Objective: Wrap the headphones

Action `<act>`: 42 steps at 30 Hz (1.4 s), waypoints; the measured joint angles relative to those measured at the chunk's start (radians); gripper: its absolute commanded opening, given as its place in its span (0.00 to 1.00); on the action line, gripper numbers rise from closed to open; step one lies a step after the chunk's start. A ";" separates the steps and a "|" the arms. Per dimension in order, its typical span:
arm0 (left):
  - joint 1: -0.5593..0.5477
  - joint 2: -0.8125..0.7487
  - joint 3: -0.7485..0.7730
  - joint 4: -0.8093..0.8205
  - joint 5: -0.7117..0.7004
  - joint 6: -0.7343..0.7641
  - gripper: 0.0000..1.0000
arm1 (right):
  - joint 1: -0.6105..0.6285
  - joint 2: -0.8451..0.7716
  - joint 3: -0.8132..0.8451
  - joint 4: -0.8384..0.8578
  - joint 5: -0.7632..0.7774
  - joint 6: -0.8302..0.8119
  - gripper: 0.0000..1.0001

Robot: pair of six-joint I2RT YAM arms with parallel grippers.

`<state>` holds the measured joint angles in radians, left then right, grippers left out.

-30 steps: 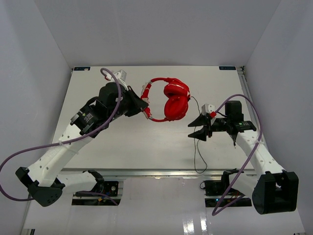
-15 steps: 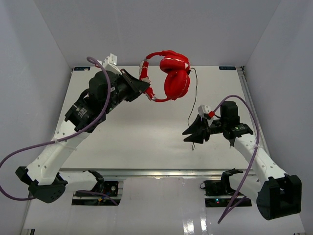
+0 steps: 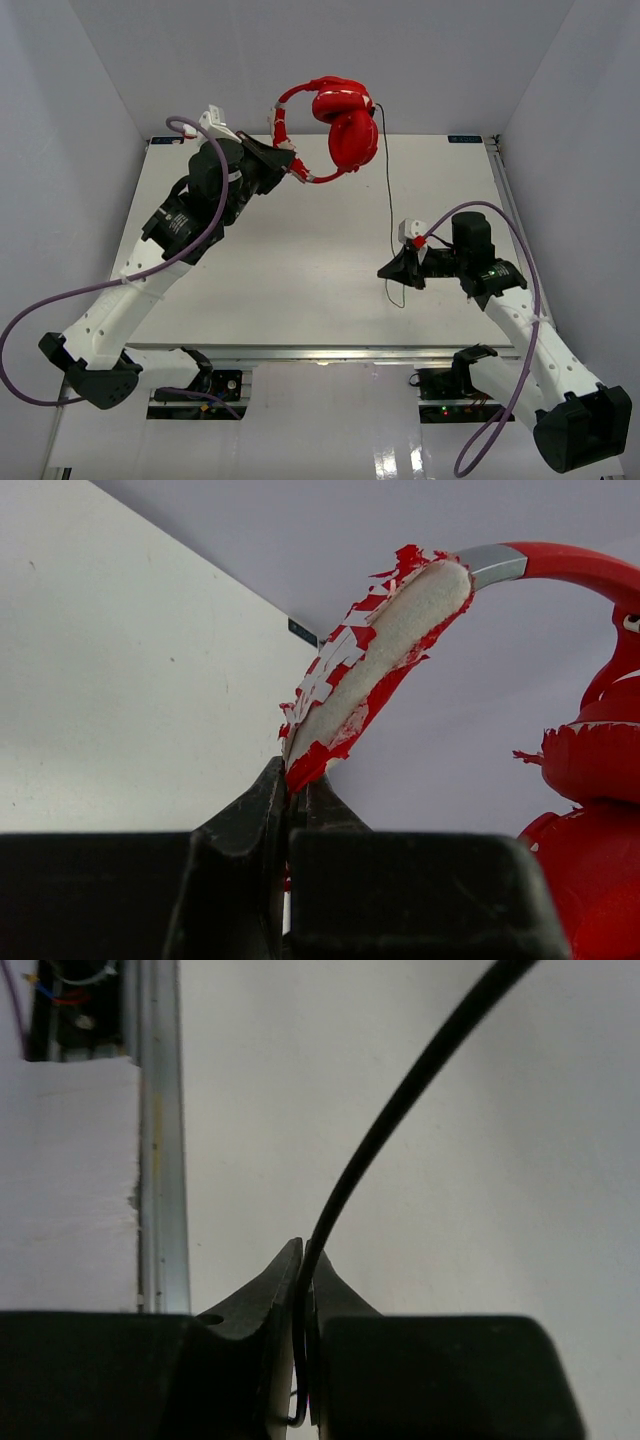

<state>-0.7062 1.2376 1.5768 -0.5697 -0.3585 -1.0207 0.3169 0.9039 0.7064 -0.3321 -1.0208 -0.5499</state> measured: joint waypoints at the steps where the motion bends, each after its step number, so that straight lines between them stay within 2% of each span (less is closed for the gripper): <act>1: 0.000 0.006 0.000 0.009 -0.023 -0.005 0.00 | 0.002 -0.008 0.016 -0.036 0.061 -0.025 0.08; 8: 0.004 0.167 0.008 0.076 -0.076 -0.037 0.00 | 0.006 -0.007 0.208 -0.298 0.447 -0.281 0.08; 14: -0.004 0.351 0.008 0.060 -0.043 -0.021 0.00 | 0.024 -0.010 0.319 -0.453 0.686 -0.480 0.08; 22: -0.056 0.483 0.064 0.038 0.036 0.045 0.00 | 0.091 -0.008 0.397 -0.576 0.950 -0.647 0.08; 26: -0.106 0.575 0.126 0.047 0.083 0.073 0.00 | 0.132 -0.008 0.460 -0.616 1.010 -0.691 0.08; 33: -0.183 0.688 0.137 0.042 0.142 0.111 0.00 | 0.153 -0.015 0.530 -0.612 1.053 -0.715 0.08; 42: -0.236 0.701 0.084 0.057 0.206 0.200 0.00 | 0.155 -0.030 0.460 -0.525 1.115 -0.713 0.08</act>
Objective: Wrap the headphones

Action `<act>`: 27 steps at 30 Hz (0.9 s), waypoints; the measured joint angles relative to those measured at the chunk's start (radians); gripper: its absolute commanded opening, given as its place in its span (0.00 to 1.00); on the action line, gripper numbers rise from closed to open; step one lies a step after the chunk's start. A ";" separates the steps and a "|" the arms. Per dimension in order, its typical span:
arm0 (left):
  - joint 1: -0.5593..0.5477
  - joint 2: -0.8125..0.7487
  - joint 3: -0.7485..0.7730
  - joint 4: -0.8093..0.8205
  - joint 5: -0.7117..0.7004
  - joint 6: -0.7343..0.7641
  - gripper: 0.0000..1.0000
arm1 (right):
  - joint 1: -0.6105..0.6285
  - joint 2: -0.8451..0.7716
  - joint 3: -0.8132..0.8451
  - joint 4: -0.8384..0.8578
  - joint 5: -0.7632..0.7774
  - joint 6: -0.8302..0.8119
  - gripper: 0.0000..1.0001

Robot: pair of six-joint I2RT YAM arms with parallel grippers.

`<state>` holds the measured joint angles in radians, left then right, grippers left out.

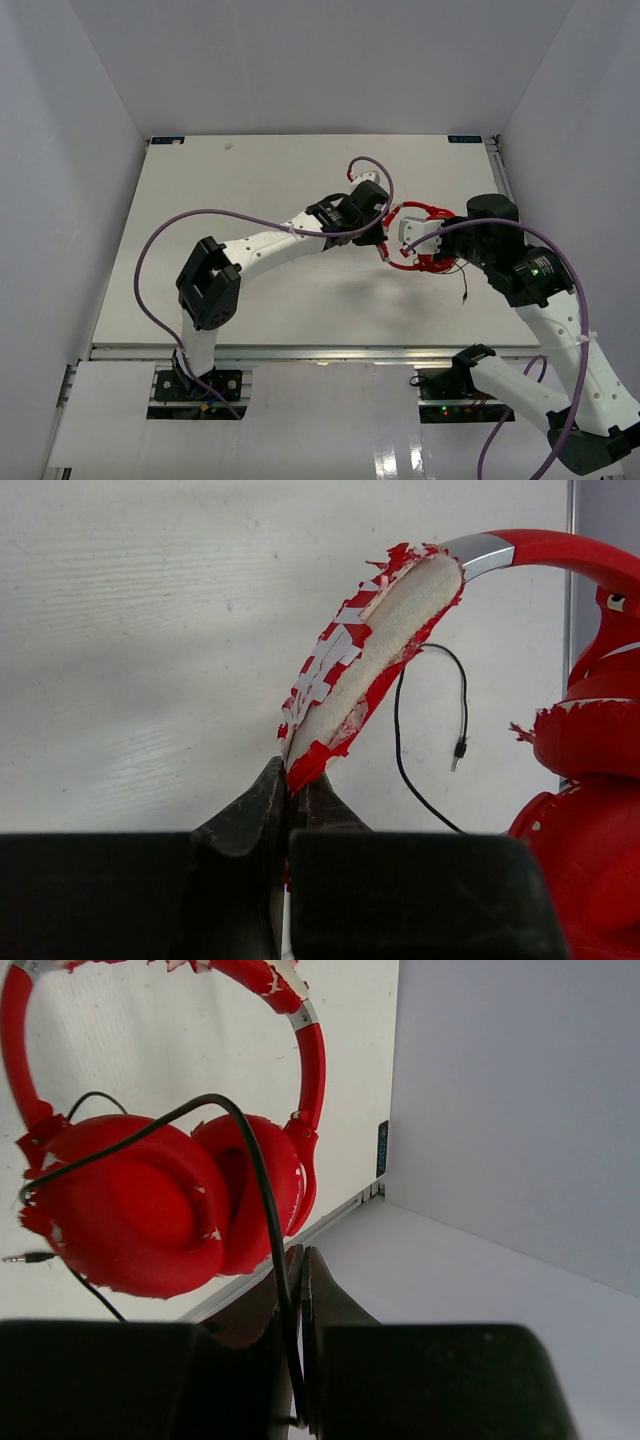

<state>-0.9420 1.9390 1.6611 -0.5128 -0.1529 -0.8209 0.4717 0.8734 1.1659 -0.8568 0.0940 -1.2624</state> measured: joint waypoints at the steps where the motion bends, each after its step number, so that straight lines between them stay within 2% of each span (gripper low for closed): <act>1: 0.000 -0.011 -0.022 0.002 0.005 0.012 0.00 | 0.000 0.001 -0.015 0.004 0.006 0.002 0.08; 7: 0.001 -0.108 -0.148 0.013 0.023 0.097 0.00 | -0.016 0.027 -0.042 0.024 0.000 0.046 0.08; 16: 0.003 -0.258 -0.203 0.036 0.042 0.223 0.00 | -0.074 0.088 0.004 0.011 -0.120 0.122 0.08; 21: 0.003 -0.270 -0.214 0.036 0.074 0.258 0.00 | -0.079 0.108 0.045 -0.009 -0.220 0.161 0.08; 27: 0.003 -0.265 -0.215 0.048 0.149 0.280 0.00 | -0.088 0.121 0.051 -0.007 -0.231 0.191 0.09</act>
<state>-0.9390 1.6737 1.4464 -0.4643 -0.0037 -0.5411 0.3836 0.9948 1.2173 -0.8639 -0.1371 -1.0718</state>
